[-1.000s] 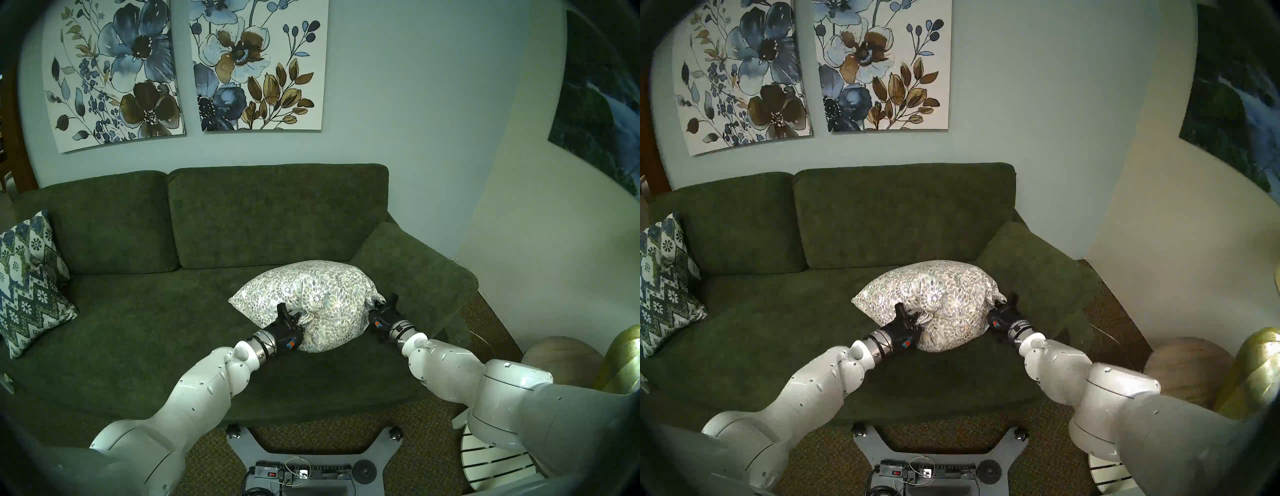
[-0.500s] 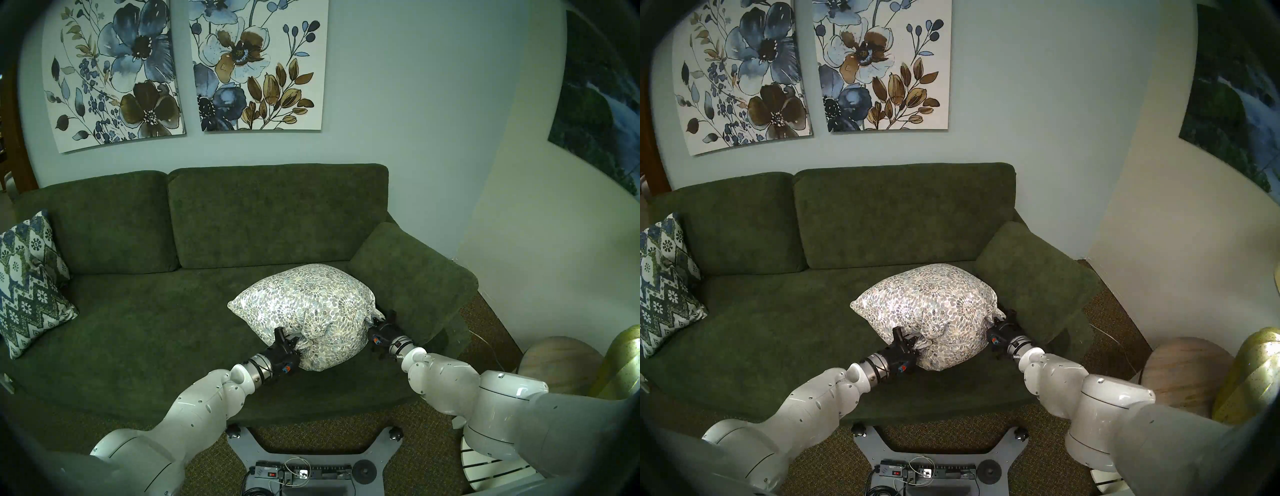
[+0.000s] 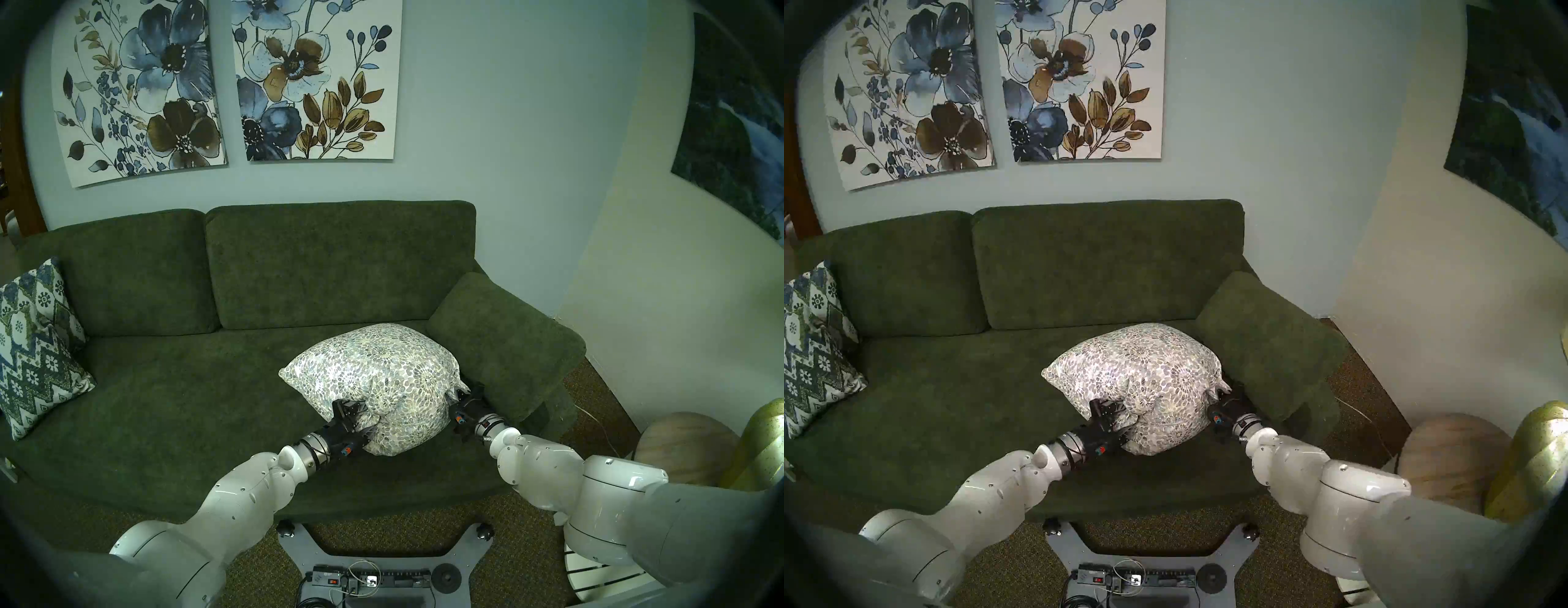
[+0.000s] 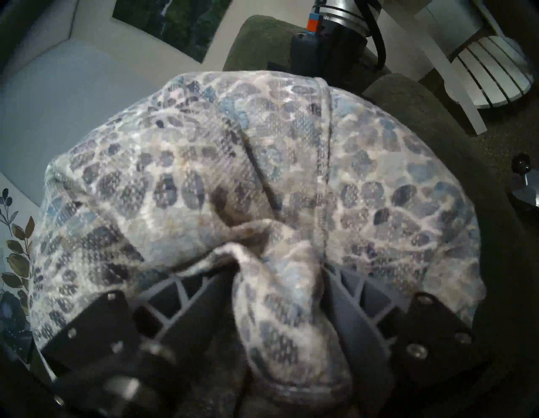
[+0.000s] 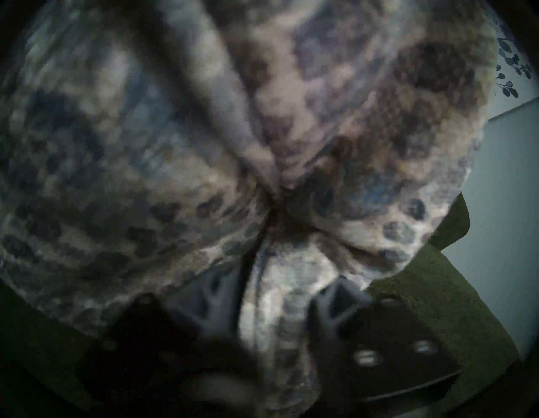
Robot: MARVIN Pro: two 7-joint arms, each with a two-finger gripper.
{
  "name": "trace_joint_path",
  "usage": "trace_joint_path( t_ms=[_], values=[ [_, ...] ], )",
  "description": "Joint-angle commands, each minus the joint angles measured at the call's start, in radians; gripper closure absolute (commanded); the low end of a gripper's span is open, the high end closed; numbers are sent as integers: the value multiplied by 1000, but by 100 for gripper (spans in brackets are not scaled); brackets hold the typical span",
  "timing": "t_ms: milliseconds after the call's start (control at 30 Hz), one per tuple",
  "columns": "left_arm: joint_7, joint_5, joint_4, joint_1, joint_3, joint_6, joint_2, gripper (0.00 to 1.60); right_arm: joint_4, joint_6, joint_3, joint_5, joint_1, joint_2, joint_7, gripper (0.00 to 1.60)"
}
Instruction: Fluff a cushion
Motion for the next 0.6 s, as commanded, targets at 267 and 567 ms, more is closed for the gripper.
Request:
trace_joint_path(
  t_ms=[267,567],
  values=[
    [48,-3,78,16,-17,-35,48,0,34,-3,-1,16,-56,16,43,0],
    [104,3,94,65,-21,-105,99,0,37,-66,-4,21,-101,104,37,0]
  ],
)
